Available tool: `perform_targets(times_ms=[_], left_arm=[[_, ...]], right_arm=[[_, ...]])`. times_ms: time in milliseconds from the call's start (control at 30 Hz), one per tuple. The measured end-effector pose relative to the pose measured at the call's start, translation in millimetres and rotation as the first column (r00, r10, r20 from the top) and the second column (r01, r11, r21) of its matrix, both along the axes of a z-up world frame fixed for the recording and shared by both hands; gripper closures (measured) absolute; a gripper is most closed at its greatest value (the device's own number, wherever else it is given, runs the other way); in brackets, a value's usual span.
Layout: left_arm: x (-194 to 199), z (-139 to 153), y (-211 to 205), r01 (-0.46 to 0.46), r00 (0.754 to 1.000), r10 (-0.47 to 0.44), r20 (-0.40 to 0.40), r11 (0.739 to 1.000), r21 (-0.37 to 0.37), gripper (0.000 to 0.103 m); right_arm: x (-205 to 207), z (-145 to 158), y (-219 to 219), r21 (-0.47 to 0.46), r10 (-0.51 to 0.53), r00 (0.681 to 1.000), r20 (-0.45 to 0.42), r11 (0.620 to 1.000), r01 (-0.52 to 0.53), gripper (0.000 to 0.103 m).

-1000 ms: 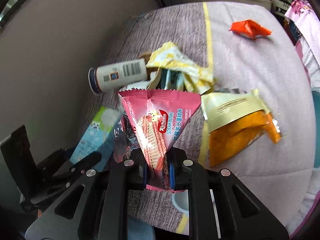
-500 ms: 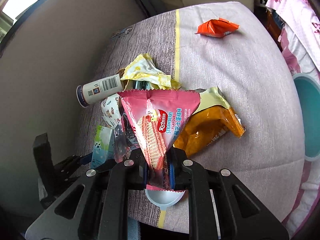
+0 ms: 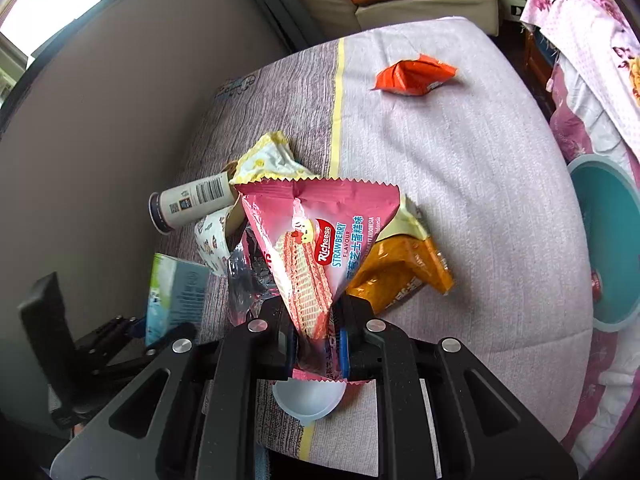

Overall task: Collect trash
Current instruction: 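Grasp the blue milk carton with the left tool while the right tool grasps the pink wrapper, then carry carton and wrapper over the wastebasket and open the left tool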

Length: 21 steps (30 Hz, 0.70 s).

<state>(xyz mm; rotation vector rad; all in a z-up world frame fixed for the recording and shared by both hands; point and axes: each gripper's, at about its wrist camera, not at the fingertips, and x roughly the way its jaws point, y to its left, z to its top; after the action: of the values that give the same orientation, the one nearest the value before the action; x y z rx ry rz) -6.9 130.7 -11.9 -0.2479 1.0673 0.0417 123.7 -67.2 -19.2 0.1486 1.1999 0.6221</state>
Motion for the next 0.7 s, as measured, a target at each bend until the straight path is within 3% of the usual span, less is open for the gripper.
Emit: perform_targets(times_ms=[400,700], left_arm=[[78,30,-78,0.156,0.986,-0.156,0.055,0.988,0.006,0.053],[132,26,-173,0.332,0.943,-0.332,0.028,0.943,-0.019,0.053]], right_arm=[[25,22,-99,-0.013,-0.195,0.976,0.099,0.980,0.197,0.088],[37,19,-195,0.017,-0.372,0.921,0.114,0.928,0.373,0.088]])
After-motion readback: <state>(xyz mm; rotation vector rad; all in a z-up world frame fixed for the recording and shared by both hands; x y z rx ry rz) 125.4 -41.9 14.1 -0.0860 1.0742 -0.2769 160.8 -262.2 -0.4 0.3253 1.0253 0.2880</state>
